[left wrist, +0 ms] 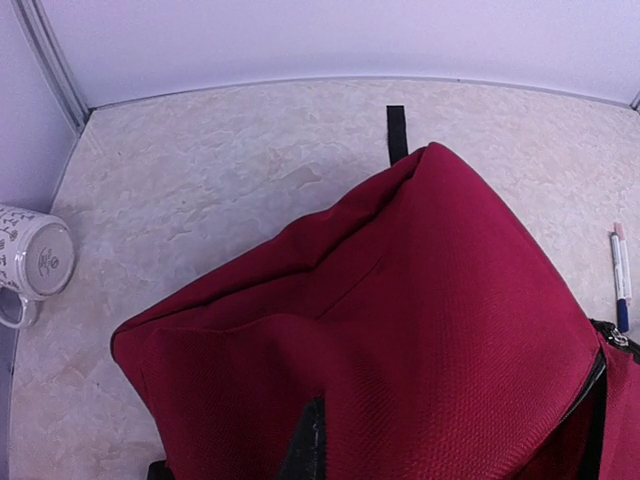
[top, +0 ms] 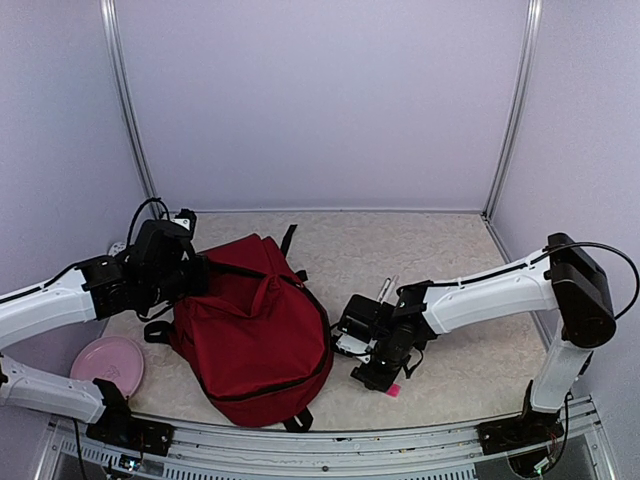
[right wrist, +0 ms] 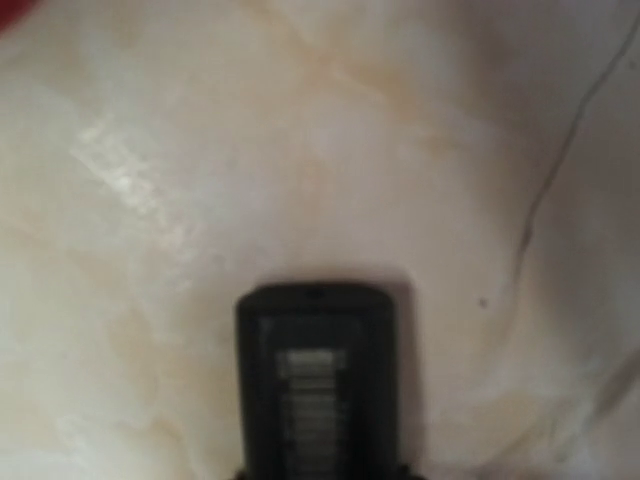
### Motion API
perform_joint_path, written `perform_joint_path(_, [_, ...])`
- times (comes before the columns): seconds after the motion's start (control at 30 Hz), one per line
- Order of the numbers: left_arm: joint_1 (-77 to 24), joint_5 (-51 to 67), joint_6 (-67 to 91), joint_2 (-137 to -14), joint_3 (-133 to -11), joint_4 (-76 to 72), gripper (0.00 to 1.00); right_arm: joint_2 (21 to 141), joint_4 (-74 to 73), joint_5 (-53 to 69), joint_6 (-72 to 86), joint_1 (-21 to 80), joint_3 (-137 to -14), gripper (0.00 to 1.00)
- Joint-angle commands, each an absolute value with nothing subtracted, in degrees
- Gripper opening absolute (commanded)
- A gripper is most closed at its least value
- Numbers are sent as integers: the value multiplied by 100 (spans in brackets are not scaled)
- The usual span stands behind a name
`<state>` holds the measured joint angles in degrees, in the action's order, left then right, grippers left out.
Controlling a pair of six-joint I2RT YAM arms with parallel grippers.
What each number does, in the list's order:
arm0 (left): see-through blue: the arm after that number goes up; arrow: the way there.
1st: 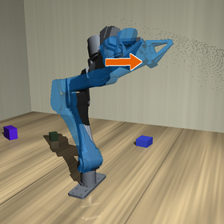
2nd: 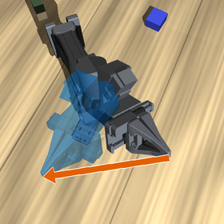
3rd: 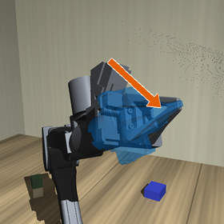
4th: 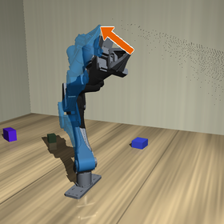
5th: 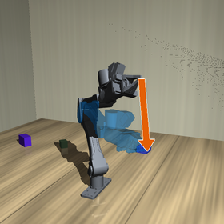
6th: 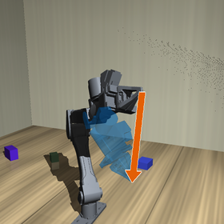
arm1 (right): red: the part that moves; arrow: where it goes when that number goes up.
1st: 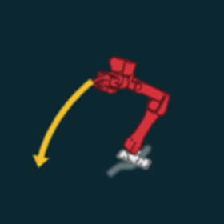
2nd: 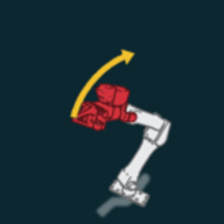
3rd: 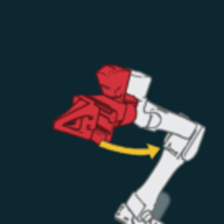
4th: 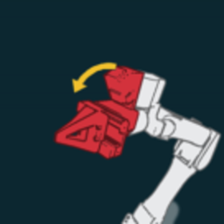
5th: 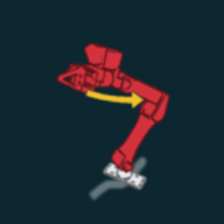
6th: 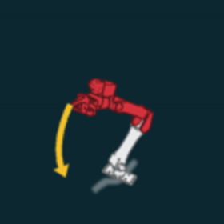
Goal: Pack the student bag
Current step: Pick up the pen from the corner of the board.
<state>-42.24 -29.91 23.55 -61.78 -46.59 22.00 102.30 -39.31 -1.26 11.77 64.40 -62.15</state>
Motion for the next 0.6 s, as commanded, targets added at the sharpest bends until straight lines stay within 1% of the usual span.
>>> perform_joint_path(0.0, [-4504,-2899,2304,-6220,-4823,2018,0,9969,-4111,-357,1232,6496,-6357,7])
perform_joint_path(0.03, [-4575,-2873,2329,-6275,-4866,2032,0,9865,-4142,-541,1243,6495,-6400,2])
perform_joint_path(0.07, [-4663,-2845,2349,-6324,-4909,2045,0,9743,-4165,-632,1247,6483,-6435,0])
perform_joint_path(0.27, [-5179,-2696,2353,-6582,-5208,1970,0,8847,-3995,-757,1188,6190,-6530,0])
perform_joint_path(0.4, [-5287,-2583,2384,-6720,-5360,1935,2,8120,-3464,-933,887,6008,-6603,0])
perform_joint_path(0.5, [-5309,-2502,2400,-6789,-5383,1903,2,7781,-2628,-808,336,6012,-6746,0])
perform_joint_path(0.57, [-5317,-2428,2392,-6802,-5383,1860,2,7643,-1570,7,-206,6021,-6632,0])
